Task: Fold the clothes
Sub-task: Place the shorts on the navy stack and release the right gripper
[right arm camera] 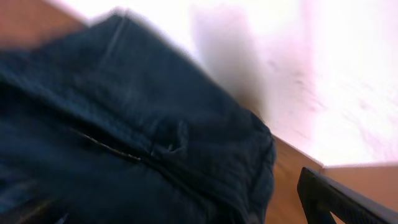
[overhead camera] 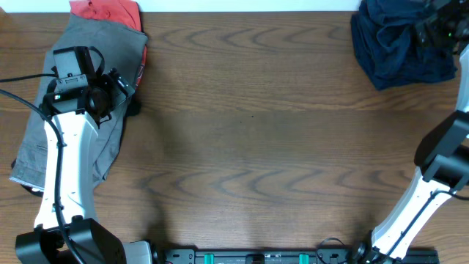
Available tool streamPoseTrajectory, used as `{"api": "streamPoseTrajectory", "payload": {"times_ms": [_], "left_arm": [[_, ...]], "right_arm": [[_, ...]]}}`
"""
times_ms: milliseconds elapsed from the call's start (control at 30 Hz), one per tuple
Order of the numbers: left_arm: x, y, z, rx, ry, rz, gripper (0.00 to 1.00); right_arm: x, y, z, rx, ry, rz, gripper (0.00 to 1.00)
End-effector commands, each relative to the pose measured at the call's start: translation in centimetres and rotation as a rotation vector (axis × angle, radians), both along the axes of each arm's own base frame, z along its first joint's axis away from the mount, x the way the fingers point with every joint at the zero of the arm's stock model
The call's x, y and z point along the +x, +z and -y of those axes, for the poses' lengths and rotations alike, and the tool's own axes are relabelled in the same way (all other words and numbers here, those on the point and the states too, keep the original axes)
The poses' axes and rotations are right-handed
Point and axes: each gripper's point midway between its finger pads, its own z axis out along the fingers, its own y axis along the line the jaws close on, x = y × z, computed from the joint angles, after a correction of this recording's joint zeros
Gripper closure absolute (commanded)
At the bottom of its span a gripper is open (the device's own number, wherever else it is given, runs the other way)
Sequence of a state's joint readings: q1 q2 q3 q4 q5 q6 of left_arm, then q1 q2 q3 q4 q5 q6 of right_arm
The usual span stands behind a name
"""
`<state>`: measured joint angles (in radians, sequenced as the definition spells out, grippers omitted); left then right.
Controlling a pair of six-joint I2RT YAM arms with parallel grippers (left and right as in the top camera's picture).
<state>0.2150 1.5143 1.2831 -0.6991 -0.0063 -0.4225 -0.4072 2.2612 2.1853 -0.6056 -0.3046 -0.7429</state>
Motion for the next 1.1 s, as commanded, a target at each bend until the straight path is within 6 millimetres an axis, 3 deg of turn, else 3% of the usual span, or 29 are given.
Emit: {"api": "streamPoseTrajectory", "payload": {"times_ms": [0,133,233,400,633,833,933,1000,1067], "left_arm": [[-0.2,-0.4,-0.1,-0.004,0.007,-0.010,0.00],[-0.2,-0.4,-0.1,-0.004,0.007,-0.011,0.00],[-0.2,-0.4,-0.1,-0.004,0.008,-0.010,0.00],[-0.2,-0.5,-0.1,-0.004,0.007,-0.011,0.00],[-0.1,-0.9,-0.1,-0.006,0.008,-0.022,0.00],[0.0,-1.9,-0.1,-0.011,0.008,-0.048,0.02],[0.0,-2.1,-0.1,-0.013,0.008,-0.054,0.02],[-0.1,-2.1,-0.1,-0.013,0.008,-0.057,0.02],[-0.1,-2.1,-0.1,-0.013,0.008,-0.057,0.02]], "right_arm": [[-1.7,9.9,-1.8,0.255,-0.161,0.165,0.01],[-3.3,12.2,-3.2,0.409,-0.215,0.169,0.01],[-3.6,11.4,-3.4,0.432,-0.221,0.136,0.01],[-2.7,5.7,-1.8,0.428,-0.286,0.036,0.01],[-3.0,-6.1,1.1,0.460,-0.402,-0.184,0.14],[-3.9,-16.1,-0.5,0.479,-0.356,-0.396,0.28],[-4.3,-18.4,-1.0,0.483,-0.350,-0.447,0.27],[-4.4,-18.5,-1.0,0.485,-0.351,-0.450,0.21],[-4.3,-17.3,-0.9,0.480,-0.349,-0.433,0.12]]}}
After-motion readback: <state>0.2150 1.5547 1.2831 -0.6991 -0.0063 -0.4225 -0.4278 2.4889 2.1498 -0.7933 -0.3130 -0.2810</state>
